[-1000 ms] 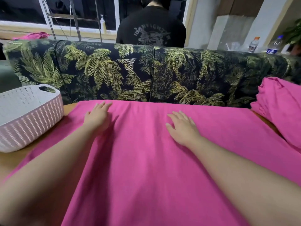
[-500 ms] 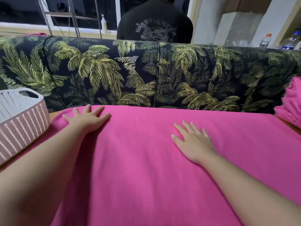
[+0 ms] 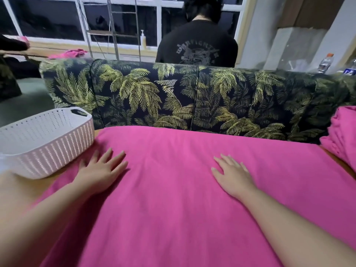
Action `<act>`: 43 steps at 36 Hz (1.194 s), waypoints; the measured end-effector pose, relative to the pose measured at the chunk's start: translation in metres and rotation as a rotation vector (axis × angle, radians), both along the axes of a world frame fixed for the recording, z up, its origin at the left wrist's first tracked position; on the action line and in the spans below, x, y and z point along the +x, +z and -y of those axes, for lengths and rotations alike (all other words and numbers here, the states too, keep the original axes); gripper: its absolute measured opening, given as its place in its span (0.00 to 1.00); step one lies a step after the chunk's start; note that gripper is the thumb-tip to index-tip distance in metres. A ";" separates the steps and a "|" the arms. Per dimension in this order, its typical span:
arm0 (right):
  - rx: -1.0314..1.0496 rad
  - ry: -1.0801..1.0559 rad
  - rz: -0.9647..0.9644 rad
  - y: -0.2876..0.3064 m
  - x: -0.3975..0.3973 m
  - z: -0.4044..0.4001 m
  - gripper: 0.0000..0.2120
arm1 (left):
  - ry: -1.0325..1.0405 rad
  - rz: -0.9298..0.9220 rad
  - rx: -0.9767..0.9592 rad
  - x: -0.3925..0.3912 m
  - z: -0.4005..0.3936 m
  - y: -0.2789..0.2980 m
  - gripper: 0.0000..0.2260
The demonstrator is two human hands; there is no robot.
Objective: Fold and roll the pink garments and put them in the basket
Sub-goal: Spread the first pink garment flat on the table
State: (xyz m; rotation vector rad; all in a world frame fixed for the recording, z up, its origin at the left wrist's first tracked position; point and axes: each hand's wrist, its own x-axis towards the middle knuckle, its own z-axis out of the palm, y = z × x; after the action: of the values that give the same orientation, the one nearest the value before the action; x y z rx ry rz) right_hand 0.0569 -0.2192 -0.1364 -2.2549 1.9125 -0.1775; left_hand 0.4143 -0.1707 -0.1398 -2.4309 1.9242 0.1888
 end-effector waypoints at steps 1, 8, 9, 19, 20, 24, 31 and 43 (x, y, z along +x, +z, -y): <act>0.010 0.005 -0.016 0.000 -0.003 -0.011 0.26 | -0.001 0.003 0.001 0.003 -0.015 0.000 0.26; 0.042 0.056 -0.068 0.001 -0.031 -0.101 0.26 | -0.037 0.038 0.020 0.014 -0.113 0.002 0.34; 0.044 0.058 -0.076 0.001 -0.035 -0.112 0.26 | -0.049 0.044 0.031 0.015 -0.125 0.003 0.38; 0.054 0.071 -0.110 0.003 -0.063 -0.201 0.27 | -0.091 -0.026 -0.007 0.009 -0.224 0.002 0.40; 0.052 0.076 -0.114 0.003 -0.064 -0.208 0.27 | -0.094 -0.041 -0.017 0.009 -0.232 0.001 0.40; 0.066 0.112 -0.118 0.005 -0.065 -0.239 0.28 | -0.075 -0.080 -0.078 0.008 -0.260 -0.003 0.37; 0.087 0.291 -0.074 0.008 -0.037 -0.286 0.29 | -0.026 -0.208 -0.287 0.013 -0.293 -0.012 0.18; -0.088 0.406 0.125 0.008 -0.007 -0.290 0.16 | 0.390 -0.145 -0.431 0.031 -0.327 -0.018 0.13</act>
State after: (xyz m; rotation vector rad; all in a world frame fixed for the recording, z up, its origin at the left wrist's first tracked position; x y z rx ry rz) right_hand 0.0500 0.0704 -0.1285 -2.5628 1.3755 -0.3402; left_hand 0.4452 0.1561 -0.1576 -3.1457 1.6552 -0.0511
